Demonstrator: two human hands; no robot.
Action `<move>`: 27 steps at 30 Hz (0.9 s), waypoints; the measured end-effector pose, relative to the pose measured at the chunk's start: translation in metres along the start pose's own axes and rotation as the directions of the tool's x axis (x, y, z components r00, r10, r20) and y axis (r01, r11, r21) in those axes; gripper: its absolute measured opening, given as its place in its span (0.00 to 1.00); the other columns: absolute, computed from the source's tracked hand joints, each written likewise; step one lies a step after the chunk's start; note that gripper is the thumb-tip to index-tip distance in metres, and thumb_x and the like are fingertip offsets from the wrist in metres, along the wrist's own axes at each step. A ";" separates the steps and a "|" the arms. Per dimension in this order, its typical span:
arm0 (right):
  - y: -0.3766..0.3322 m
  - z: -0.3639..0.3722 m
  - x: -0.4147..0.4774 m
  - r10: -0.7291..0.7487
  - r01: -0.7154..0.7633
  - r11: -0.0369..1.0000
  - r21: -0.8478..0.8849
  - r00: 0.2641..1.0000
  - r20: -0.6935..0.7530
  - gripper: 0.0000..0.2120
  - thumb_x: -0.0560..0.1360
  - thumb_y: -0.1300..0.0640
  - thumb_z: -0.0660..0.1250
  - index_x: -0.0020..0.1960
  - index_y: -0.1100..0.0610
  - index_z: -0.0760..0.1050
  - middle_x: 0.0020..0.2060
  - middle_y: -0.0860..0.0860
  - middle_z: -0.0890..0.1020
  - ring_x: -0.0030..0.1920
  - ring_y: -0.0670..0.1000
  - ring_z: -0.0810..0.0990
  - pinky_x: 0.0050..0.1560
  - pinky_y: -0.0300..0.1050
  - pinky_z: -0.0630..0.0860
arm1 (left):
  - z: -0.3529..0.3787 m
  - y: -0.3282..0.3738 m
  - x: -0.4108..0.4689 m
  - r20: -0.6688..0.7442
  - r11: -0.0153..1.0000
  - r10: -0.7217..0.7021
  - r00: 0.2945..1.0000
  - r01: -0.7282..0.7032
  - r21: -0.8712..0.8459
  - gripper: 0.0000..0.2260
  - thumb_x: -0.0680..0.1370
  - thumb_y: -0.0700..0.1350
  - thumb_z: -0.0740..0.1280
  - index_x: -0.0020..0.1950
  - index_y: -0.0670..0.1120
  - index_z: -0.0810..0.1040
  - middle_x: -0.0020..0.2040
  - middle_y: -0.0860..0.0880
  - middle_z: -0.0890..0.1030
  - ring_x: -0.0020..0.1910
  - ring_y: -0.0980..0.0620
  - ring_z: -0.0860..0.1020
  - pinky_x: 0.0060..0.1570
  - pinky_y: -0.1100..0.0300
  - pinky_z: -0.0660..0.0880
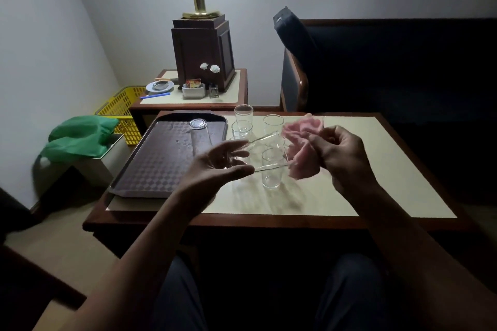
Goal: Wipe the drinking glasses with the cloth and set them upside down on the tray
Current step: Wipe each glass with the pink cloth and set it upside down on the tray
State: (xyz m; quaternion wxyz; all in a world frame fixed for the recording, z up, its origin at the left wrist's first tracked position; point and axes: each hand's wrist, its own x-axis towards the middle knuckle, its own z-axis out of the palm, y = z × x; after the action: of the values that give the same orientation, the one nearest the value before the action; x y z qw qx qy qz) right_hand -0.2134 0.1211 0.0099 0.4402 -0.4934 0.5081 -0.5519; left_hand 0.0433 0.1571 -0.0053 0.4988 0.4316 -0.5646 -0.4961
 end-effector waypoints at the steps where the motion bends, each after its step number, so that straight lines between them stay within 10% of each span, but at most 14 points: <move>1: -0.006 0.004 -0.005 -0.059 0.060 0.998 -0.021 0.997 0.049 0.07 0.77 0.55 0.76 0.51 0.56 0.81 0.49 0.55 0.87 0.52 0.57 0.88 0.54 0.58 0.85 | 0.001 -0.002 0.000 0.019 0.997 -0.041 0.999 0.043 -0.066 0.28 0.71 0.36 0.77 0.71 0.42 0.78 0.60 0.39 0.84 0.60 0.44 0.83 0.55 0.59 0.81; 6: -0.022 0.000 -0.038 -0.254 0.463 0.819 -0.338 0.822 0.510 0.15 0.83 0.64 0.63 0.64 0.51 0.82 0.54 0.46 0.85 0.59 0.51 0.81 0.56 0.44 0.80 | -0.002 0.001 0.001 0.058 0.949 -0.150 0.987 0.160 -0.272 0.24 0.75 0.35 0.75 0.71 0.39 0.77 0.64 0.31 0.79 0.57 0.39 0.82 0.54 0.56 0.82; 9: -0.022 -0.018 -0.033 -0.451 0.834 0.338 -0.435 0.550 0.703 0.23 0.74 0.73 0.68 0.64 0.56 0.83 0.64 0.50 0.83 0.57 0.47 0.73 0.53 0.50 0.76 | -0.012 0.005 0.001 0.139 0.919 -0.198 0.970 0.233 -0.317 0.25 0.74 0.42 0.73 0.70 0.37 0.77 0.59 0.33 0.82 0.54 0.41 0.80 0.53 0.56 0.83; 12: -0.018 -0.018 -0.017 -0.208 0.936 0.034 -0.351 0.350 0.914 0.35 0.71 0.73 0.69 0.73 0.46 0.74 0.69 0.48 0.79 0.51 0.44 0.71 0.47 0.48 0.79 | -0.015 0.007 0.001 0.244 0.921 -0.227 0.943 0.289 -0.260 0.34 0.69 0.51 0.82 0.69 0.36 0.77 0.57 0.37 0.82 0.50 0.45 0.83 0.48 0.58 0.82; 14: -0.015 -0.017 -0.012 -0.074 0.935 -0.034 -0.353 0.350 0.934 0.35 0.73 0.68 0.69 0.75 0.44 0.71 0.70 0.46 0.77 0.50 0.44 0.70 0.52 0.49 0.81 | -0.013 0.010 0.002 0.294 0.941 -0.213 0.932 0.277 -0.195 0.39 0.64 0.50 0.85 0.69 0.36 0.77 0.61 0.35 0.81 0.54 0.43 0.83 0.50 0.56 0.82; 17: -0.014 -0.012 -0.014 0.095 0.890 0.122 -0.439 0.430 0.898 0.43 0.78 0.67 0.64 0.81 0.32 0.56 0.76 0.40 0.70 0.54 0.45 0.78 0.58 0.49 0.82 | -0.007 0.012 0.001 0.285 0.991 -0.082 0.955 0.108 -0.076 0.29 0.68 0.36 0.80 0.66 0.35 0.76 0.62 0.34 0.80 0.59 0.39 0.81 0.57 0.47 0.82; 21: -0.023 -0.014 -0.027 0.238 0.230 0.908 -0.351 0.406 0.882 0.45 0.78 0.73 0.68 0.77 0.31 0.59 0.53 0.31 0.80 0.46 0.44 0.81 0.54 0.51 0.84 | 0.002 0.013 -0.005 0.217 0.972 0.169 0.962 -0.199 0.127 0.28 0.64 0.31 0.82 0.62 0.37 0.79 0.59 0.42 0.83 0.62 0.43 0.81 0.55 0.52 0.83; 24: -0.020 -0.017 -0.029 0.189 -0.270 0.962 -0.051 0.515 0.836 0.32 0.76 0.73 0.68 0.77 0.54 0.70 0.38 0.51 0.79 0.34 0.48 0.79 0.40 0.44 0.83 | 0.004 0.013 -0.004 0.183 0.899 0.282 0.942 -0.326 0.293 0.27 0.65 0.31 0.81 0.61 0.43 0.80 0.60 0.50 0.83 0.63 0.56 0.81 0.57 0.64 0.79; 27: -0.017 -0.010 -0.029 0.278 -0.545 0.812 0.208 0.676 0.682 0.12 0.75 0.70 0.67 0.57 0.62 0.78 0.30 0.48 0.75 0.23 0.41 0.71 0.27 0.33 0.74 | -0.002 0.010 -0.001 0.181 0.806 0.371 0.911 -0.412 0.425 0.27 0.65 0.34 0.83 0.61 0.46 0.79 0.63 0.52 0.81 0.64 0.61 0.80 0.60 0.69 0.76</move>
State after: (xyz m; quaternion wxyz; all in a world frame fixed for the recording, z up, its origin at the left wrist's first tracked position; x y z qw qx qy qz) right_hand -0.2195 0.1527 0.0235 0.7874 -0.4167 0.3108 -0.3312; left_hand 0.0459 0.1587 0.0045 0.4499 0.3877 -0.7630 -0.2552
